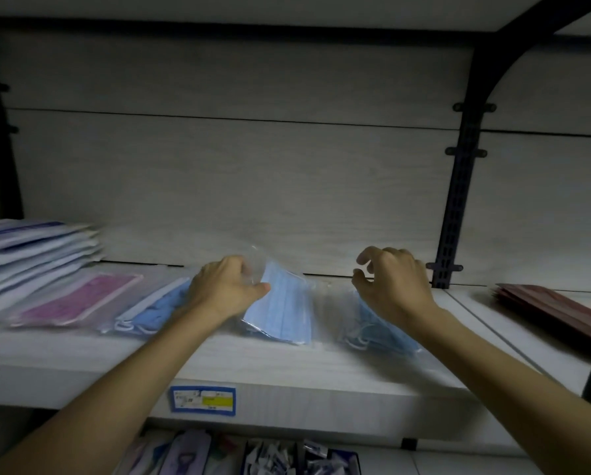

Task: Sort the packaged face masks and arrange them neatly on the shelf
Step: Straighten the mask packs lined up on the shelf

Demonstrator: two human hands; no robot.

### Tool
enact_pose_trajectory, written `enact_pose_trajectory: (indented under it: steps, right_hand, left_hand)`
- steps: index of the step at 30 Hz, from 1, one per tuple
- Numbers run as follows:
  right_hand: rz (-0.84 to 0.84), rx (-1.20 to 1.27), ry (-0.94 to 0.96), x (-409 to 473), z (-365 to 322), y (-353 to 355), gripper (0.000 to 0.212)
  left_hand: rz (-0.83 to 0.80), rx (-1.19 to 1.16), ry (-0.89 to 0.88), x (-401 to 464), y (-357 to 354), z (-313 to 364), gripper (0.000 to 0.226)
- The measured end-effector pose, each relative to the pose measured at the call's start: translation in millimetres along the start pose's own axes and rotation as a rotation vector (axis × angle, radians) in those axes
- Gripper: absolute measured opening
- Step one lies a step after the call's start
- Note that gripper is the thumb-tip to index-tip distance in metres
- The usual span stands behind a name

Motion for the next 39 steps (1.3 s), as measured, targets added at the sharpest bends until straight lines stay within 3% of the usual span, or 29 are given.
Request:
enact_pose_trajectory:
  steps: [3,7,20,29,39]
  right_hand:
    - [-0.016,0.005,0.006,-3,-2,-4,0.032]
    - [-0.014,0.001,0.015,-6,-8,0,0.031]
    - [0.034,-0.049,-0.077,-54,-38,52,0.029]
    - [0.006,-0.079,-0.160,-154,-54,106,0.031]
    - [0.005,-0.125,-0.293,-241,-2,174,0.015]
  left_hand:
    - [0.093,0.226,-0.054,-4,5,-2,0.058]
    - [0.161,0.279,-0.128,-8,15,-5,0.055]
    - [0.167,0.195,-0.383,-47,46,3,0.045]
    - [0.031,-0.002,-0.560,-120,31,28,0.035]
    - [-0.020,-0.175,-0.769,-211,15,105,0.024]
Point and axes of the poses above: each hand's wrist, its own x-axis towards the middle knuckle, its own y-axis out of the back of the hand, z = x × y, the point moved 3 cm from there along x, towards the middle knuckle, and after that the axes turned 7 degrees about y, right-handed, at the moved point
